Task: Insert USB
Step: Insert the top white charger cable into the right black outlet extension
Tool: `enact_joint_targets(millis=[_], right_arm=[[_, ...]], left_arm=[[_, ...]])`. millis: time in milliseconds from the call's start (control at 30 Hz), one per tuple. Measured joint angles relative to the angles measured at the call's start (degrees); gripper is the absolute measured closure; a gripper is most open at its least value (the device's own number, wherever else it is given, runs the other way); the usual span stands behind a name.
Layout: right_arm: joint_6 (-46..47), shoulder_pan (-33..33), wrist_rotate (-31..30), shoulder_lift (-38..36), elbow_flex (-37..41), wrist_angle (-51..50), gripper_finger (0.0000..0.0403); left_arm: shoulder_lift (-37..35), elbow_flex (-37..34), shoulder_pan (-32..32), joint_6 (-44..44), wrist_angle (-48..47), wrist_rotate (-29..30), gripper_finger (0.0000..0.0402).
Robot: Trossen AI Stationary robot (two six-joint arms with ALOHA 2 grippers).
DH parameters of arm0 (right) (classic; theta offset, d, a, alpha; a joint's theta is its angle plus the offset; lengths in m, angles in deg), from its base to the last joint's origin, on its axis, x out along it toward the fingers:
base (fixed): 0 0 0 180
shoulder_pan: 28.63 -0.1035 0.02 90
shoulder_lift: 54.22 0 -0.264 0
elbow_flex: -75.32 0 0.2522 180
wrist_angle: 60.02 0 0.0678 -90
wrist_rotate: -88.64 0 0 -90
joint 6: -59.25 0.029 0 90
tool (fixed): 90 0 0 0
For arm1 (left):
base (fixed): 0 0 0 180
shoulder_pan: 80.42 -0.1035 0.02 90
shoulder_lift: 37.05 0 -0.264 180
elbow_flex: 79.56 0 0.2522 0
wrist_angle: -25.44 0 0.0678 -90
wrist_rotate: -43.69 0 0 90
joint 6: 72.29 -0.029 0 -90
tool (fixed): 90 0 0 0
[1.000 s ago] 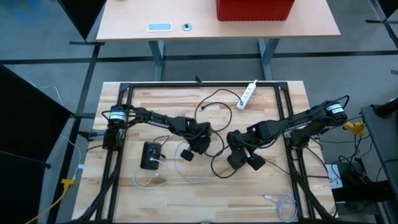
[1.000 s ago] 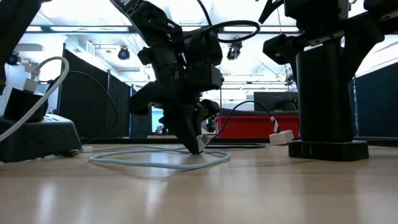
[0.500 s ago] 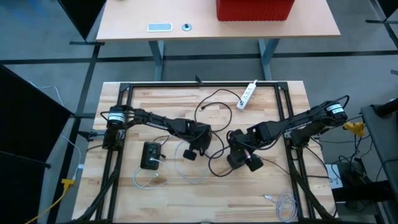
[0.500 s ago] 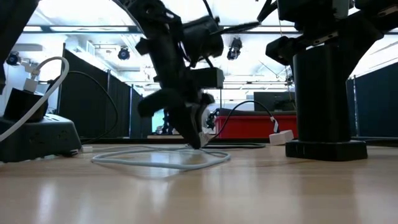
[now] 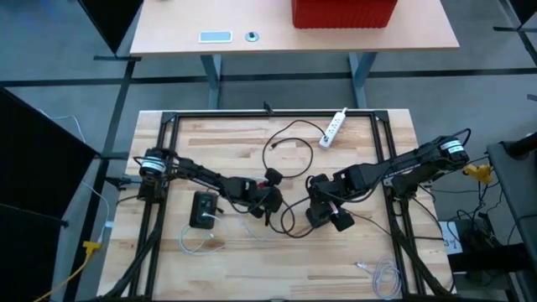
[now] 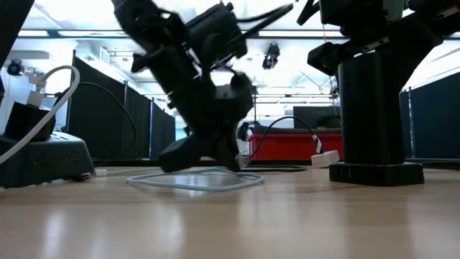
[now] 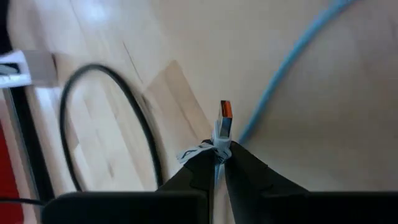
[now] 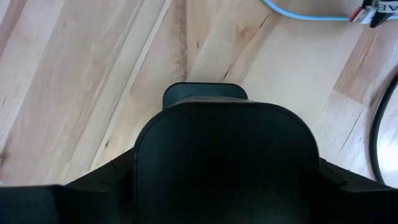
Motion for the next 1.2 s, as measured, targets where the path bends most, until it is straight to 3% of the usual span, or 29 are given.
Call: enact_joint_targets(millis=[233, 567, 767, 967, 1100, 1200], right_arm=[[0.0, 0.0, -0.1, 0.0, 0.0, 0.0, 0.014], [0.8, 0.0, -0.2, 0.0, 0.0, 0.2, 0.014], [1.3, 0.0, -0.2, 0.0, 0.0, 0.2, 0.014], [3.9, -0.1, -0.2, 0.0, 0.0, 0.2, 0.014], [4.8, -0.7, -0.4, 0.0, 0.0, 0.0, 0.014], [6.1, -1.0, -0.6, 0.0, 0.0, -0.2, 0.014]], left_arm=[[-0.1, -2.1, 0.0, 1.3, 1.0, -0.1, 0.0382], [-0.7, 3.0, 0.1, -3.1, -7.7, -1.4, 0.0224], [-1.2, 8.3, -0.9, -3.7, -14.7, -4.7, 0.0173], [-5.8, 9.1, -7.5, -2.8, -15.6, -16.2, 0.0188], [-7.3, 9.2, -14.3, 5.4, -12.2, -29.9, 0.0217], [-6.4, 9.2, -16.4, 9.9, -10.9, -32.9, 0.0244]])
